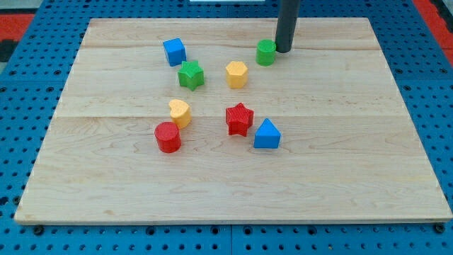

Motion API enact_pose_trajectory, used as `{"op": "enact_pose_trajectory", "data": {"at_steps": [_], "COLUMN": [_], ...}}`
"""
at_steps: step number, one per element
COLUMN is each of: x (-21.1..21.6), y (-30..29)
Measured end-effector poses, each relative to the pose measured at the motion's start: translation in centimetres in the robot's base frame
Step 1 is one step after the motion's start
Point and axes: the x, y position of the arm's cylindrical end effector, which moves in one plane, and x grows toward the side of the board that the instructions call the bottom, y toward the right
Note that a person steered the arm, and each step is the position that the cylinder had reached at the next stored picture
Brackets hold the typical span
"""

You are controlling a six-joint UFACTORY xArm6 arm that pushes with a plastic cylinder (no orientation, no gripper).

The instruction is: Move green circle close to the yellow hexagon

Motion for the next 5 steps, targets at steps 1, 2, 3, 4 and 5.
{"op": "enact_pose_trajectory", "data": {"at_steps": [1,2,3,4,5], "x": [0.29,0.45,0.72,0.78,-0.06], "y": [-1.00,-1.48,-1.85,-1.95,-1.95]}}
